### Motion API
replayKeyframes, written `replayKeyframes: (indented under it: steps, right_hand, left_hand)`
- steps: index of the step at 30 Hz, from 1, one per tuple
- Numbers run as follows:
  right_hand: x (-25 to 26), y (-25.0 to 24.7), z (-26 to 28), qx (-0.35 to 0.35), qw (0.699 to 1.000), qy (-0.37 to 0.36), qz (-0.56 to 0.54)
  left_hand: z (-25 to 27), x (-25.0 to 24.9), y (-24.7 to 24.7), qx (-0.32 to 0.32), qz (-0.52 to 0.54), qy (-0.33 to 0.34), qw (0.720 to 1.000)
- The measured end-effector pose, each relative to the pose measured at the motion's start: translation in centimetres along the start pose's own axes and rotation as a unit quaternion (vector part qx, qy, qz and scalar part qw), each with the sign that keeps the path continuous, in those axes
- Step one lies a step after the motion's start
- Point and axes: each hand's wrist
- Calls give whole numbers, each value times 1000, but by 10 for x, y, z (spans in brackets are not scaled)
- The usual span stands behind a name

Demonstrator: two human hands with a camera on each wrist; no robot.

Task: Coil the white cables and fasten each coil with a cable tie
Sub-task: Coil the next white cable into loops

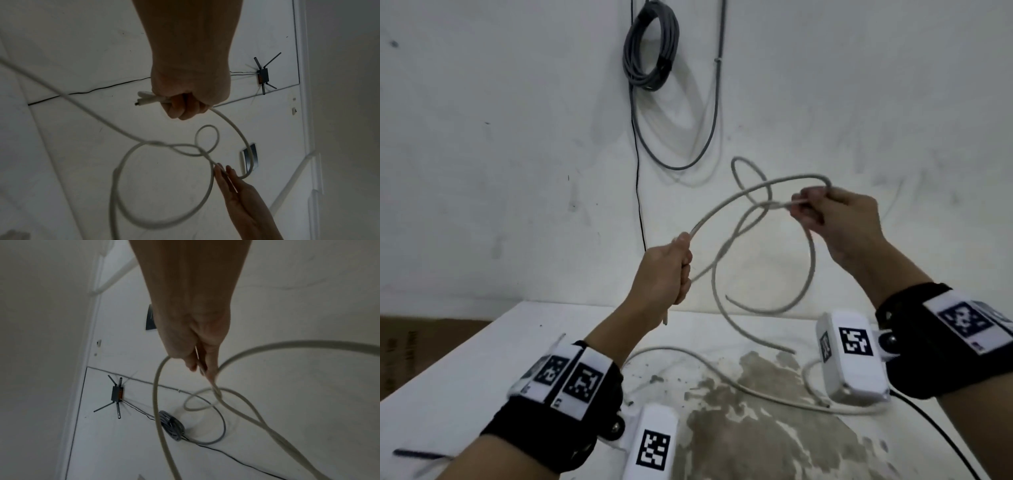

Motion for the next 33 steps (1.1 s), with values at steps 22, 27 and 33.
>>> replayKeyframes:
  steps: [22, 27, 33]
  right_hand:
    - [-23, -13, -6, 160, 929, 21, 334]
    - [-32, -16, -8, 132, 888, 21, 440]
    - [-26, -5, -14, 45, 973, 39, 224]
  left_hand:
    - [-5, 14, -17, -78, -13, -26, 997]
    - [-4, 16, -16, -83, -34, -30, 996]
    - [1, 18, -3, -32, -41, -14, 999]
Point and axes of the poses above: each hand's wrist, its own z-axis away from the middle knuckle, its own y-axis out of the palm, x = y × z, and after that the axes turned 11 degrees about z, right-handed
